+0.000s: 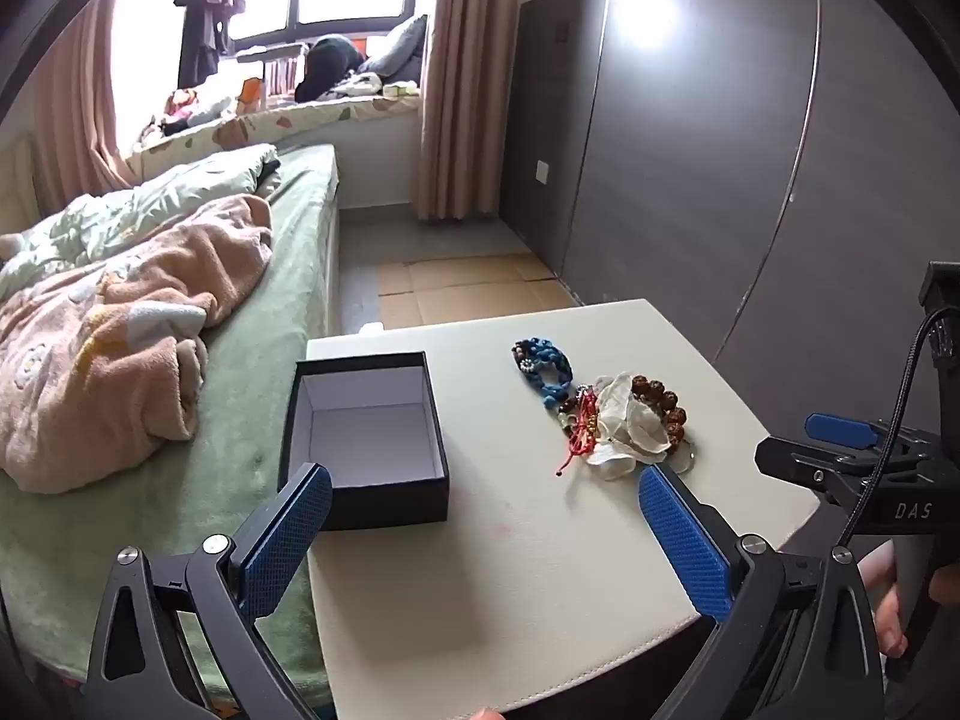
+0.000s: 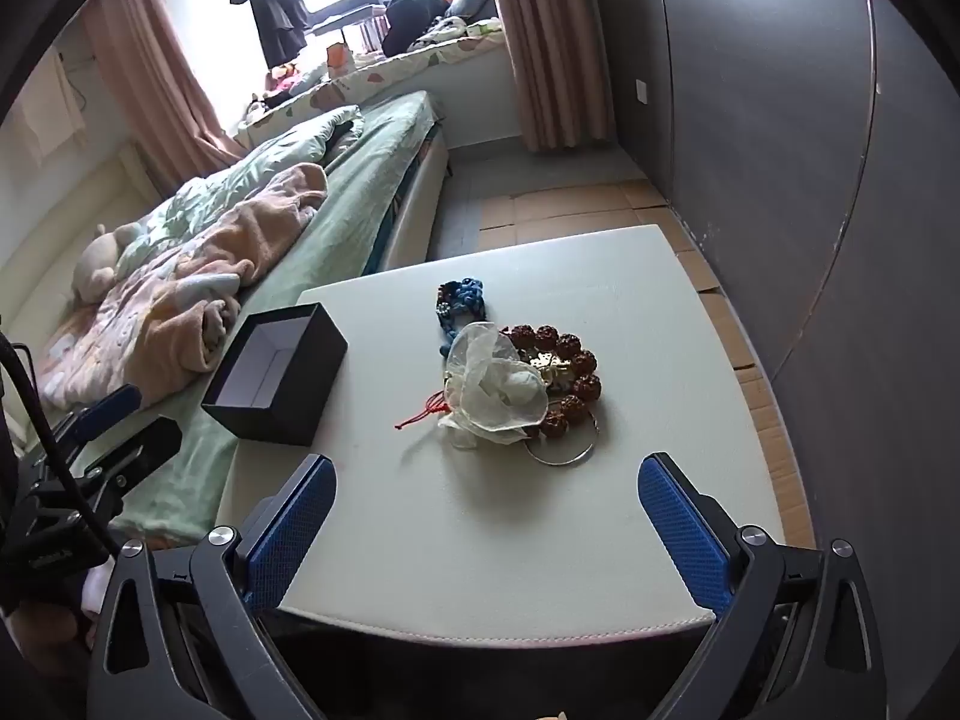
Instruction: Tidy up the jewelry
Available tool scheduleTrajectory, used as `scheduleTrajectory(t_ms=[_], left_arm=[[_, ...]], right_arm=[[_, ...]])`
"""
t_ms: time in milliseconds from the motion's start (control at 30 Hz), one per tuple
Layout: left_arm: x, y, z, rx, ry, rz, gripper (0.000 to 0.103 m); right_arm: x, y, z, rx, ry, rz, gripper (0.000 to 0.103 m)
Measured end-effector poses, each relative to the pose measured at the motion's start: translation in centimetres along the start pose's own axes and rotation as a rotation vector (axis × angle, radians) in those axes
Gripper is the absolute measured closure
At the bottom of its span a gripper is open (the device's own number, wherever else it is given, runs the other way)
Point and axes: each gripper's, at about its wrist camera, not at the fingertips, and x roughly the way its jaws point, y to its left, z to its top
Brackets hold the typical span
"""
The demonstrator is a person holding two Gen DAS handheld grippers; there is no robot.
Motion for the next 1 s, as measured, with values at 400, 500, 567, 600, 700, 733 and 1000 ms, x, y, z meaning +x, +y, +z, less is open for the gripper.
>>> scheduleTrajectory(t_ms=[400, 500, 567, 600, 700, 733, 1000], left_arm=[[0.1, -0.4, 0.0, 0.011, 0.004, 0.005, 0.001], [0.1, -0.4, -0.1, 0.01, 0.003, 0.004, 0.001], [0.1, -0.5, -0.1, 0.013, 0.0, 0.006, 0.001], [0.1, -0.5, 0.0, 0.013, 0.0, 0.008, 0.001], [0.2, -0.6, -0.1, 0.016, -0.001, 0.012, 0.001], [0.3, -0.6, -0.1, 0.015, 0.0, 0.011, 0.001], [-0.1, -0.8, -0.2, 0.015, -0.006, 0.009, 0.001]], right_arm=[[0.0, -0.1, -0.1, -0.002, 0.001, -0.002, 0.002], [0.0, -0.1, -0.2, -0.002, 0.0, -0.001, 0.002], [0.0, -0.1, -0.2, -0.002, 0.0, -0.001, 0.002], [0.0, -0.1, -0.2, -0.002, -0.001, -0.001, 0.002], [0.0, -0.1, -0.2, -0.003, -0.002, -0.003, 0.002], [0.0, -0.1, -0.2, -0.003, -0.002, -0.003, 0.002], [-0.1, -0.3, -0.3, -0.001, -0.002, -0.003, 0.002]])
